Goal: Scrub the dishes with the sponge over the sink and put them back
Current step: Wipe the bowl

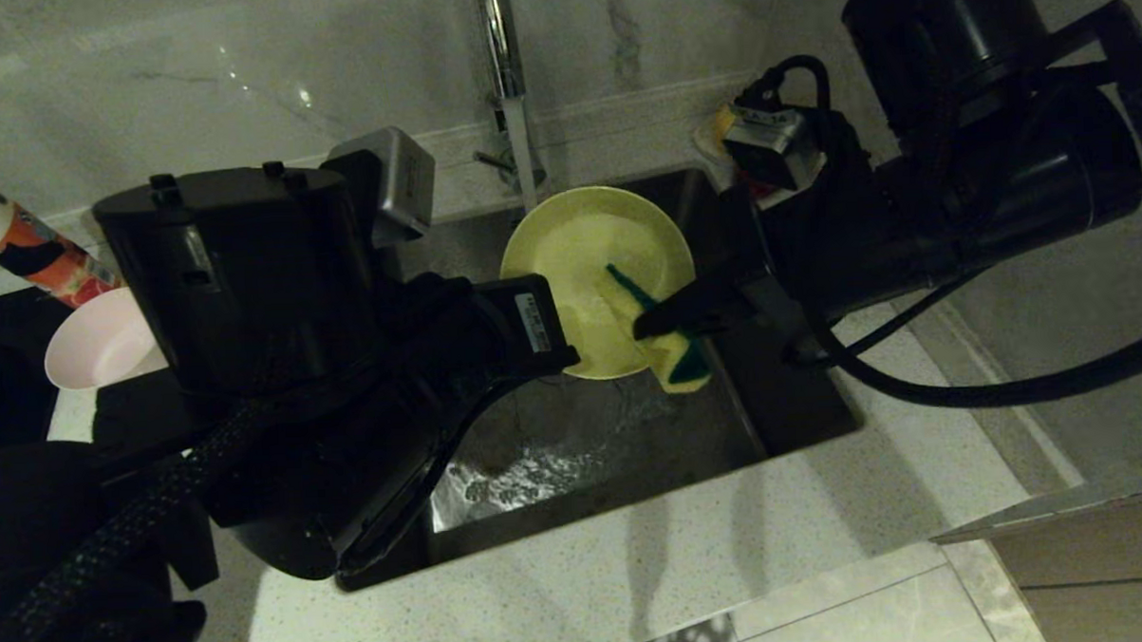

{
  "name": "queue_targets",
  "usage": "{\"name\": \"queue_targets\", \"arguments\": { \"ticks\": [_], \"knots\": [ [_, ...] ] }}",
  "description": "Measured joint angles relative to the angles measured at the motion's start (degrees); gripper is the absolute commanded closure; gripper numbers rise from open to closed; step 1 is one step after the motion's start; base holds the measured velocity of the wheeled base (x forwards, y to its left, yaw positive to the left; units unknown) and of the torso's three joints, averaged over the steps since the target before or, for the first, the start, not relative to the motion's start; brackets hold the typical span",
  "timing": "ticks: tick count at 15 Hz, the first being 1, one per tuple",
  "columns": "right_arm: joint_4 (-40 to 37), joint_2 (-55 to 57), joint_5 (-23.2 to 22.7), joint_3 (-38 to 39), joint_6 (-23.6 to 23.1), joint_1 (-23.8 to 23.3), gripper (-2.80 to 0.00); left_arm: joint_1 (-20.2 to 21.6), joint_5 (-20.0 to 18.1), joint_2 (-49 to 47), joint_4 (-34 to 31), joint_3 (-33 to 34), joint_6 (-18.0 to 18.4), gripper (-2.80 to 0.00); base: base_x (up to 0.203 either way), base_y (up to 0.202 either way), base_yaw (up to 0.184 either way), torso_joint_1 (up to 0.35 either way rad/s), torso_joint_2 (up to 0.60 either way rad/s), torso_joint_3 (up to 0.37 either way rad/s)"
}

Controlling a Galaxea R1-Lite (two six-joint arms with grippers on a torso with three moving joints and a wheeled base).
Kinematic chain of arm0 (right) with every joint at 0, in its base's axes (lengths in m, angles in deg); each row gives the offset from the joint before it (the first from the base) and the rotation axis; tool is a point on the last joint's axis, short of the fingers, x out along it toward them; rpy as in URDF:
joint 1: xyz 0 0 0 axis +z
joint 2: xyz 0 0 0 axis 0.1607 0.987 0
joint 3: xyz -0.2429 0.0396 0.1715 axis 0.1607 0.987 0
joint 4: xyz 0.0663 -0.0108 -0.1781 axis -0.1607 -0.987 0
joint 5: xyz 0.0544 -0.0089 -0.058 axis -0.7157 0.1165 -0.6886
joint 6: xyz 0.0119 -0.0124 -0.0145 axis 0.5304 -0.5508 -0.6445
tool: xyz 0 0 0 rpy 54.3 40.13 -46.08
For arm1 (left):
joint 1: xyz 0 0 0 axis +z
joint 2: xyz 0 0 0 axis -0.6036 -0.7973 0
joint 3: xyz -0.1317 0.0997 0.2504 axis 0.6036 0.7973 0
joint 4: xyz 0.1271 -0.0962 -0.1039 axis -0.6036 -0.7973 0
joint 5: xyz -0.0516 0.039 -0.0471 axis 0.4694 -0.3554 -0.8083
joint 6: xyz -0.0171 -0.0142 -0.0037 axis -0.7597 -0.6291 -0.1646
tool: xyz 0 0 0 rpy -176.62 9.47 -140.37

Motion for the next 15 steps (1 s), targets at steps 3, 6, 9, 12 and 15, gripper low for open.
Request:
{"name": "queue_targets", "arguments": {
  "ticks": [3,6,9,12,15],
  "knots": [
    [-0.26,1.10,0.10,-0.84,0.10,2.43,0.00,0.05,0.24,0.04,-0.12,-0.46,0.25,0.00,0.000,0.000,0.000,0.000,0.00,0.000],
    [-0.15,1.20,2.26,-1.04,0.09,4.26,0.00,0.22,0.22,0.00,-0.22,-0.61,0.66,0.00,0.000,0.000,0.000,0.000,0.00,0.000],
    [-0.29,0.20,2.45,-2.53,0.06,3.55,0.00,1.36,0.35,0.00,-0.14,-0.09,0.20,0.00,0.000,0.000,0.000,0.000,0.00,0.000],
    [-0.57,-2.42,2.41,-3.29,-0.05,1.15,0.00,4.54,0.18,-0.11,-0.09,0.06,0.06,0.00,0.000,0.000,0.000,0.000,0.00,0.000],
    [-1.46,-6.24,2.32,-3.27,-0.08,-0.39,0.00,8.40,-0.11,-1.27,-0.91,-0.28,-0.05,0.00,0.000,0.000,0.000,0.000,0.00,0.000]
  ]
}}
